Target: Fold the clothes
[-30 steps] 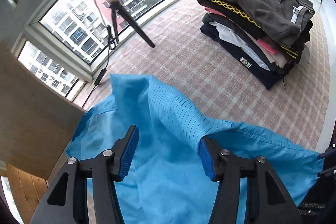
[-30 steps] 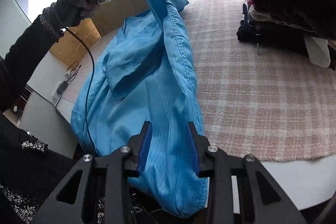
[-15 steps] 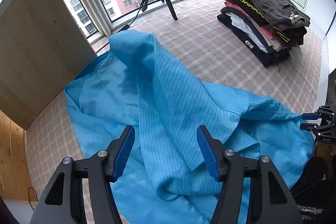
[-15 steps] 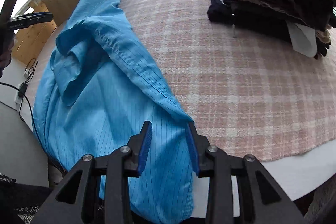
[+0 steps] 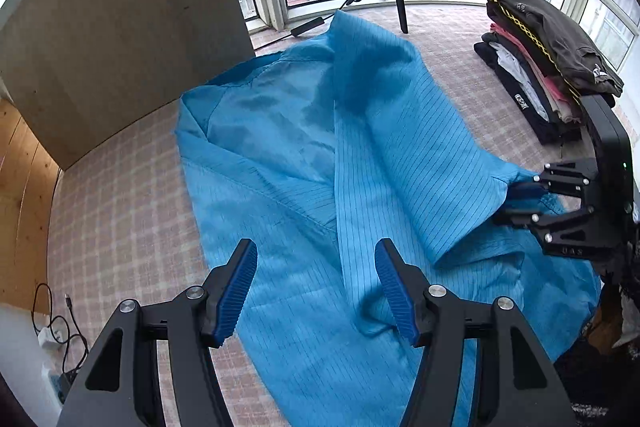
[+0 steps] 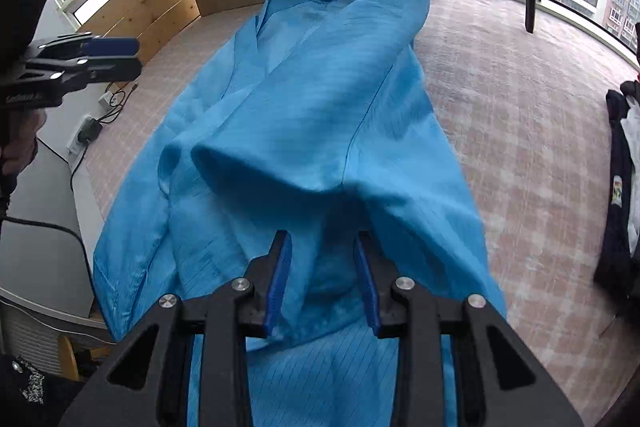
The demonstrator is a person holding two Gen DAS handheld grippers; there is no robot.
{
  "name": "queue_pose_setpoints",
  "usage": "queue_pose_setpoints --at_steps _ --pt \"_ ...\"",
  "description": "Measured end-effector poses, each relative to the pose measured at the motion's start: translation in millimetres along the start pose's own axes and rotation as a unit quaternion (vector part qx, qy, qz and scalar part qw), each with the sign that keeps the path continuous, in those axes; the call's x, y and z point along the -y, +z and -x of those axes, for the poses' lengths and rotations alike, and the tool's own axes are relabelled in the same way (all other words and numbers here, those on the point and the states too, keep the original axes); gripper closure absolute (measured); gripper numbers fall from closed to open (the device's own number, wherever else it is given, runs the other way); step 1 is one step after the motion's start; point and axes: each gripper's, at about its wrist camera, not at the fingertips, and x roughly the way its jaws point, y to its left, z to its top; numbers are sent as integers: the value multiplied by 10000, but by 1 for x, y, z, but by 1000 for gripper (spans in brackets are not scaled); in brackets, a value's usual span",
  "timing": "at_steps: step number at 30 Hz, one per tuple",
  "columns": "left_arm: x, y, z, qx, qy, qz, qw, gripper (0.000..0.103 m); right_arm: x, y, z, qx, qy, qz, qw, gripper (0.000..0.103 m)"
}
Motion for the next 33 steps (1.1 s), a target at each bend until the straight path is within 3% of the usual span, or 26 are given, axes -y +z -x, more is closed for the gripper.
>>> queue_pose_setpoints --at_steps 2,4,5,7,10,13,16,20,23,29,31,33 --pt "-4 -11 -3 -45 -56 128 9999 44 34 12 6 240 -831 -413 9954 74" --pt "0 -17 -10 -107 -169 158 9997 44 89 8 26 444 -1590 -1441 9757 74" --pt "3 -19 -16 -147 -198 139 9996 44 109 4 36 499 -1844 -1822 9645 71" --pt "11 -22 -31 -295 -225 70 9993 44 120 1 50 556 -1886 -1814 9635 71" --pt "18 -28 -44 -473 -236 15 9986 44 102 -2 67 638 -1607 -1412 9748 71" --pt "23 -35 -42 -479 -183 -158 9986 43 85 -15 67 351 -475 -1369 9888 64" --pt "21 -44 -42 -590 -58 -193 9981 43 56 -34 52 -77 541 -1089 9925 59" --pt "14 -56 -38 -662 -46 -104 9977 43 -13 -67 42 -512 1053 -217 9929 59" --pt "12 -63 -37 -708 -34 -133 9974 43 -57 -89 34 -719 1170 283 9901 59" --pt "12 -66 -34 -635 -103 -274 9976 43 -97 -82 -6 -303 506 830 9948 59" --pt "13 -66 -29 -586 -101 -384 9975 43 -104 -73 -11 -289 425 1064 9930 96" --pt "15 -66 -21 -514 -134 -484 9974 43 -97 -58 7 -221 603 887 9940 101"
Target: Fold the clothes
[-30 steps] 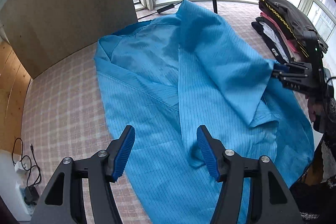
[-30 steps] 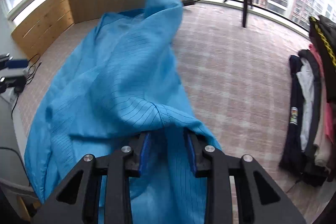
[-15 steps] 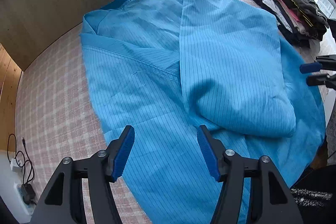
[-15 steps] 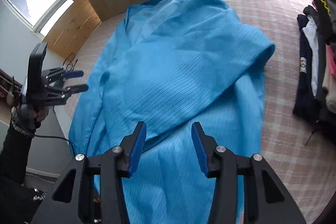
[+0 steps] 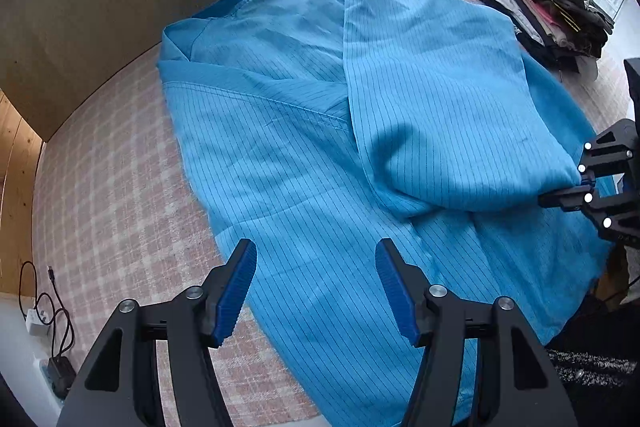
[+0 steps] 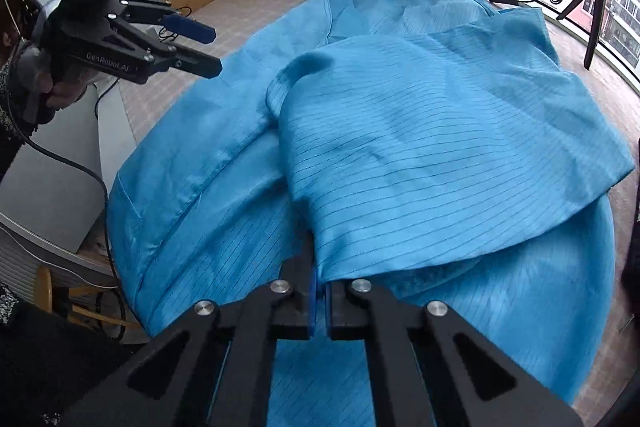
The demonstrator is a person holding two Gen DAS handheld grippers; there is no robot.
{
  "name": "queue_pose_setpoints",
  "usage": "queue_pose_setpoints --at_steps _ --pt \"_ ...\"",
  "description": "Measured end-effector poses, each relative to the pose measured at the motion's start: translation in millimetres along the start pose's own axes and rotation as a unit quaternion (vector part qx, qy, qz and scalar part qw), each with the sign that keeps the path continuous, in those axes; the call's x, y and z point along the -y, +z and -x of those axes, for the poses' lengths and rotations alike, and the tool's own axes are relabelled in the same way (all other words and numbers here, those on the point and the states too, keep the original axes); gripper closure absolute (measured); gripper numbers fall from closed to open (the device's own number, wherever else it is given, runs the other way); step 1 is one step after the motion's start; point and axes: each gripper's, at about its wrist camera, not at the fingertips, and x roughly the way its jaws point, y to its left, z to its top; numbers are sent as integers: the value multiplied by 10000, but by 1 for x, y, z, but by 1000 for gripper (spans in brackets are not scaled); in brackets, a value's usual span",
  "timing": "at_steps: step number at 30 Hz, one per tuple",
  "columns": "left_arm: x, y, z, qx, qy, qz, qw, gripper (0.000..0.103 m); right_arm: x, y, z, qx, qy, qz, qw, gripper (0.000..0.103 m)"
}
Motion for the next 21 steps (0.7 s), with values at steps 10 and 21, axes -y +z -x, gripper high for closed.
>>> queue_pose_setpoints --at_steps 10,21 --pt "41 30 9 310 -229 -267 9989 43 137 69 110 1261 805 -2101 9662 78" --pt "178 37 -23 165 -1115 -952 9891 43 178 11 76 148 381 -2285 9727 59"
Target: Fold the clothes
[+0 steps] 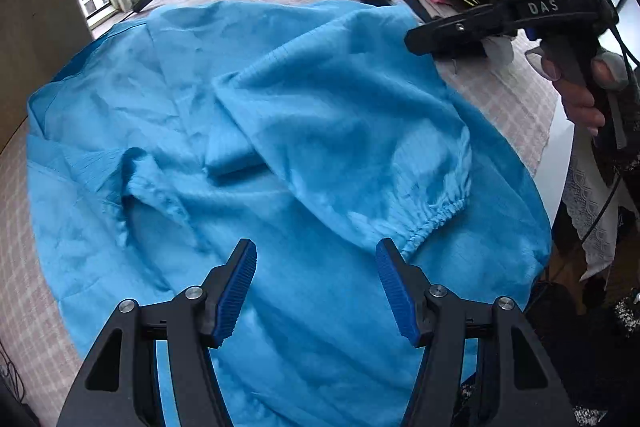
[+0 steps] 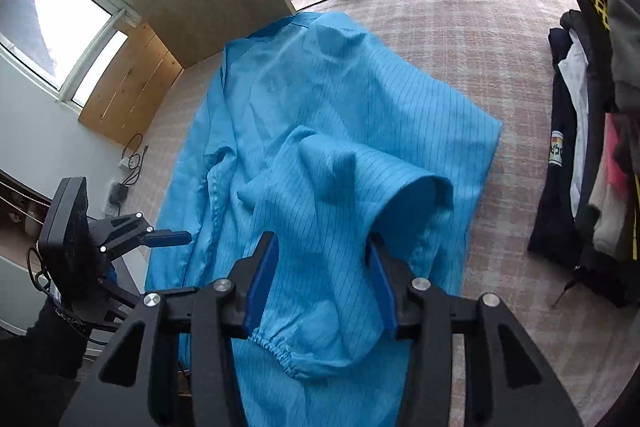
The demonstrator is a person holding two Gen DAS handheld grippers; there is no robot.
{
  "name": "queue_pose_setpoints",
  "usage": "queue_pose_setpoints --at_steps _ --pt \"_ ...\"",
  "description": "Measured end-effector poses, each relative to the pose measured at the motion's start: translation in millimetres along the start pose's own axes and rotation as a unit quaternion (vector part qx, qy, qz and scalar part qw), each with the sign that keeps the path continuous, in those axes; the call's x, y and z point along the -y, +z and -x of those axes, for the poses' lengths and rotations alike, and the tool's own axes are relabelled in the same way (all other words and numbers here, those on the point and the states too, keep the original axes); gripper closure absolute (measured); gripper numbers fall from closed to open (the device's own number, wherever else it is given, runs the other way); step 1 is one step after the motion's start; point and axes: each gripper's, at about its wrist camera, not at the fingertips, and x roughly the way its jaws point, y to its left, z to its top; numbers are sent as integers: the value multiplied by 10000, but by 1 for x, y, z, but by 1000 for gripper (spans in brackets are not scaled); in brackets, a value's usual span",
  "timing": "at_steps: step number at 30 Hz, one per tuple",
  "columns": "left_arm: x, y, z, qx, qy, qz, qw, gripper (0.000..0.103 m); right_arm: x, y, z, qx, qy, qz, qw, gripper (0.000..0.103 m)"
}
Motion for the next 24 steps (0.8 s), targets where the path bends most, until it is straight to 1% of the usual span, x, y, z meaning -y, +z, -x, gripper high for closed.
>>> queue_pose_setpoints --at_steps 2,4,6,8,9,10,11,12,14,16,18,21,23,24 --pt "34 7 -13 16 22 -495 9988 43 12 -3 -1 -83 -43 -129 9999 59" --pt "59 14 -27 0 171 -986 9950 43 20 -6 0 -124 -60 -190 9997 59" --pt "74 18 -42 -101 260 -1276 9914 43 22 -9 5 -115 19 -158 9998 59" --pt "78 22 -57 -219 329 -1389 9895 43 24 -12 13 -64 69 -124 9999 59" --pt "77 23 -59 -208 237 -1337 9905 46 25 -13 18 -23 83 -107 9999 59" --pt "75 25 -58 -220 41 -1197 9926 63 26 -14 23 20 98 -93 9999 59" --pt "70 27 -58 -310 -211 -999 9943 91 28 -16 28 70 119 -96 9999 59" --pt "66 28 -55 -382 -318 -796 9956 94 30 -19 34 136 138 -97 9998 59" --pt "61 25 -44 -388 -223 -545 9975 96 34 -26 45 251 144 -44 9996 59" --pt "59 18 -22 -353 -586 -286 9972 96 33 -34 48 276 8 171 9995 59" --pt "65 7 3 -221 -851 -242 9958 96 32 -42 47 265 -219 385 9987 59" --pt "81 -13 33 -225 -1192 -248 9923 96 28 -54 34 97 -639 727 9953 59" --pt "98 -26 44 -266 -1514 -301 9877 96 27 -62 25 -12 -870 843 9926 59" --pt "106 -33 49 -293 -1687 -319 9847 96 28 -65 24 -25 -843 793 9933 59"
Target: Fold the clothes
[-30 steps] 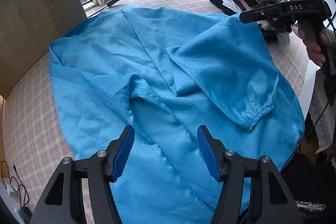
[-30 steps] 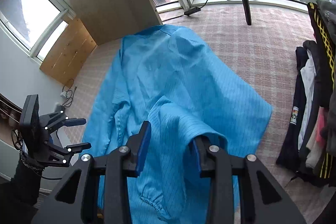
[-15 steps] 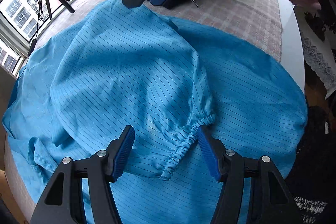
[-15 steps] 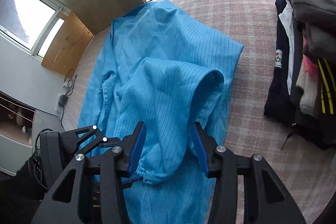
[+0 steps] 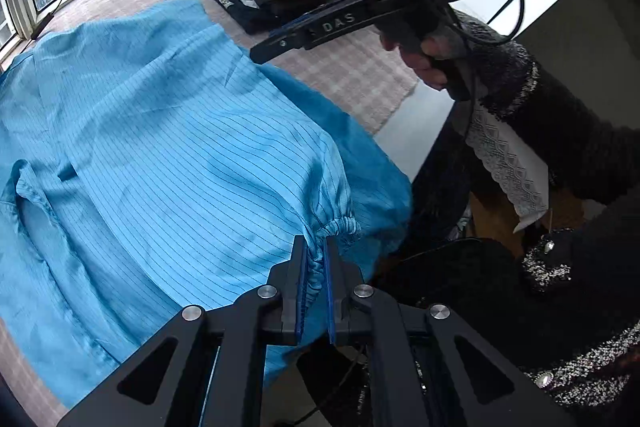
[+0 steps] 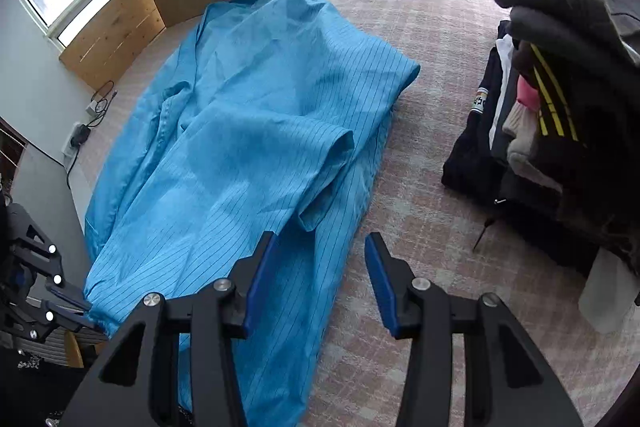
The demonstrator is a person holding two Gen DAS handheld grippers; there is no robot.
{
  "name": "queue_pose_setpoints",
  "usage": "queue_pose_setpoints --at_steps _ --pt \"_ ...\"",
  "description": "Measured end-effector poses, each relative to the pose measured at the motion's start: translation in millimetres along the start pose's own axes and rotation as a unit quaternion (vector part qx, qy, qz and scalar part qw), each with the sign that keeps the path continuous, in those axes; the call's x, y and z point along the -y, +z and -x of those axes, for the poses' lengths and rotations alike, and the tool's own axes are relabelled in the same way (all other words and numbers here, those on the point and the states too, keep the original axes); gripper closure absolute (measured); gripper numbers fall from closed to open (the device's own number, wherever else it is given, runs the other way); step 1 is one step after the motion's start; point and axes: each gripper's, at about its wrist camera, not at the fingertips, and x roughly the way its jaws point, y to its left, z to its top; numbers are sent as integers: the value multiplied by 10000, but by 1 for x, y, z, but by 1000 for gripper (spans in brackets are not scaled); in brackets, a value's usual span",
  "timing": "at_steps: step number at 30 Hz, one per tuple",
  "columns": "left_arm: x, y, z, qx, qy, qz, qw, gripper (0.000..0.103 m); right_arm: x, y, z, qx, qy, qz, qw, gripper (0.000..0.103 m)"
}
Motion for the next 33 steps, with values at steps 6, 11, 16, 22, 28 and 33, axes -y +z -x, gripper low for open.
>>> queue_pose_setpoints --at_steps 6,11,16,22,28,33 --pt "51 -38 -18 -51 -815 -189 9965 96 -1 -21 16 133 -82 -273 9995 59" --pt "83 -60 -56 -110 -890 -399 9952 96 -1 -22 29 238 -273 -551 9978 59" --pt "75 -69 -71 14 -696 -36 9976 96 -9 24 5 307 -626 -405 9967 59" --pt "55 -81 -39 375 -443 340 9977 96 23 90 -48 95 -673 -836 9942 59" --pt "56 -79 -37 389 -667 455 9960 96 16 121 -46 559 -843 -563 9933 100" --pt "67 -61 -90 -12 -703 177 9974 95 11 140 -63 388 -1396 94 9894 99"
